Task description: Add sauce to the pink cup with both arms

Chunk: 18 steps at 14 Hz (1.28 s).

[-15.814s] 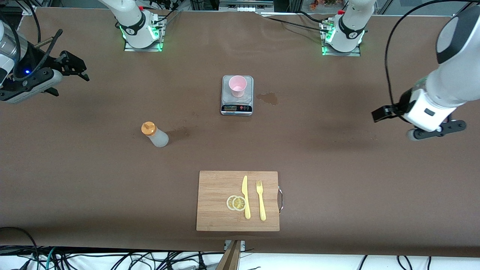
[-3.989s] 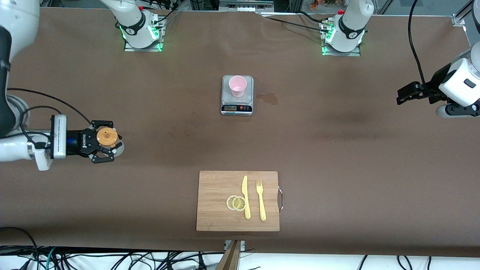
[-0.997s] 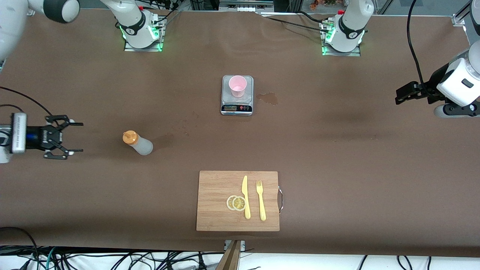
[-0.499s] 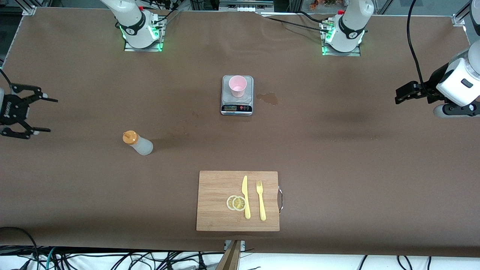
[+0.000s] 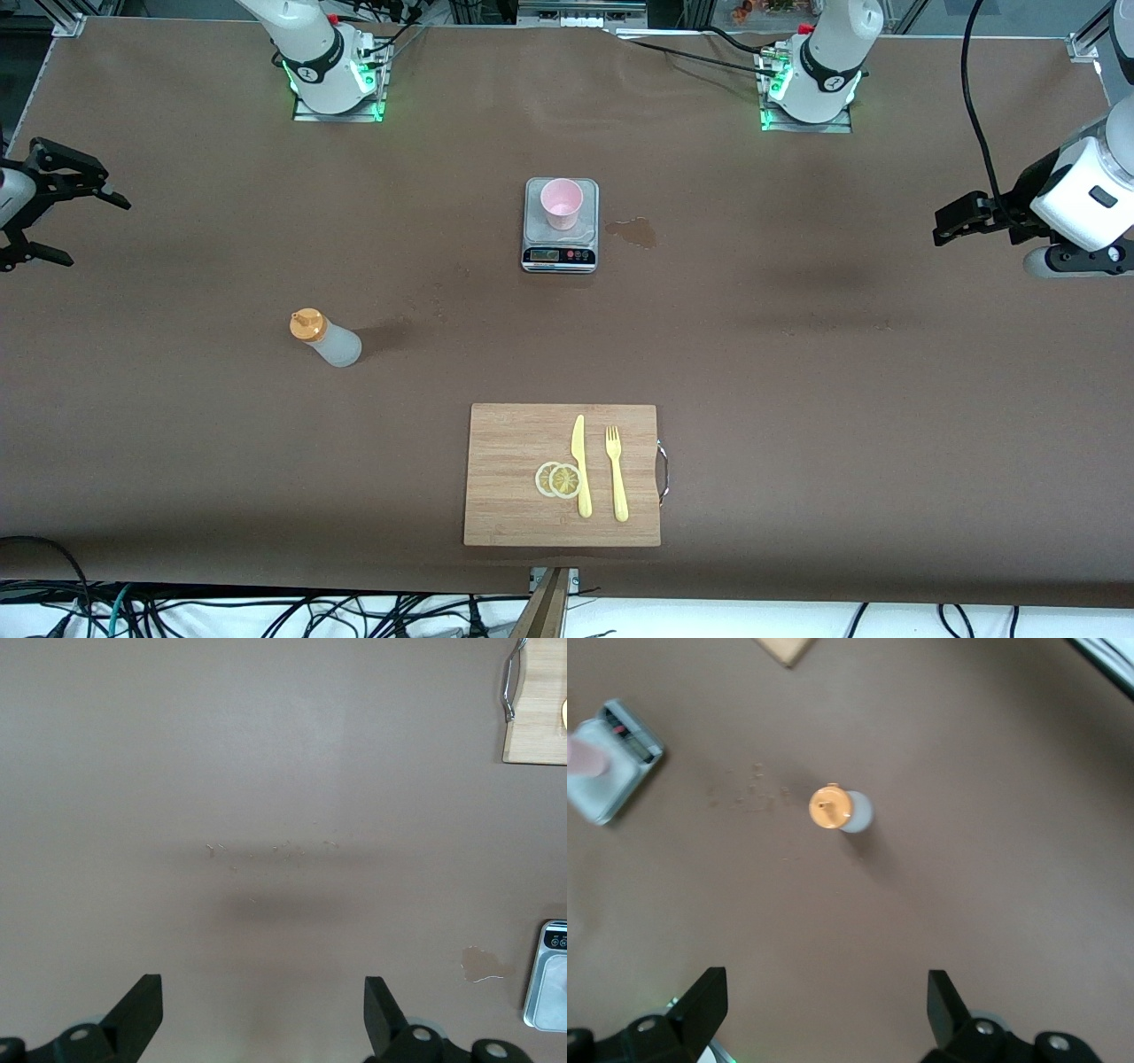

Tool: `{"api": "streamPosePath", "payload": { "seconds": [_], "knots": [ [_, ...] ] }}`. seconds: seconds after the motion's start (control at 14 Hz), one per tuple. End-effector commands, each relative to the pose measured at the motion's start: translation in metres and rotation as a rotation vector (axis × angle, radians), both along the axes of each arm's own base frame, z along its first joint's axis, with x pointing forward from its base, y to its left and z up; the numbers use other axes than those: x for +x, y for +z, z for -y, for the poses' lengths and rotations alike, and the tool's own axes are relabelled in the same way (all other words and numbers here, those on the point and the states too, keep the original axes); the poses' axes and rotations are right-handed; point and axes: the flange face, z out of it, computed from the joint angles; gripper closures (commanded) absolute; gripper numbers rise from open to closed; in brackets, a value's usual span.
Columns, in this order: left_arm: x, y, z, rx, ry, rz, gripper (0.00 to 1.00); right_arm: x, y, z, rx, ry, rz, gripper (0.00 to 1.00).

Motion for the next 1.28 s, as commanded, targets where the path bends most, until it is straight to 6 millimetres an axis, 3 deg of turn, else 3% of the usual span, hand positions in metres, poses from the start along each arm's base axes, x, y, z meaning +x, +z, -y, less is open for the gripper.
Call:
{"api": "streamPosePath", "payload": {
  "seconds": [0.0,0.14,0.36,0.57,0.71,1.07,1.21],
  "knots": [
    [-0.001,0.008,0.001,-0.005,-0.023,-0.001,0.0,-0.026,0.022,-0.024,-0.089,-0.091,0.047,0.0],
    [-0.002,0.01,0.001,-0.005,-0.023,0.004,0.0,-0.038,0.034,-0.014,-0.127,-0.132,0.11,0.0],
    [0.001,0.011,-0.004,-0.005,-0.018,0.008,0.0,-0.059,0.035,-0.01,-0.096,-0.183,0.133,0.0],
    [-0.001,0.019,-0.011,-0.007,-0.009,0.024,0.0,-0.074,0.042,-0.028,-0.078,-0.452,0.102,0.0],
    [-0.001,0.022,-0.014,-0.021,-0.039,0.03,0.0,-0.081,0.038,-0.038,-0.091,-0.541,0.046,0.0],
    [-0.001,0.024,-0.005,-0.026,-0.059,0.038,0.0,-0.084,0.044,-0.038,-0.088,-0.519,0.056,0.0],
    [-0.002,0.026,0.007,-0.059,-0.074,0.037,0.0,-0.083,0.044,-0.038,-0.09,-0.521,0.055,0.0]
  ]
}}
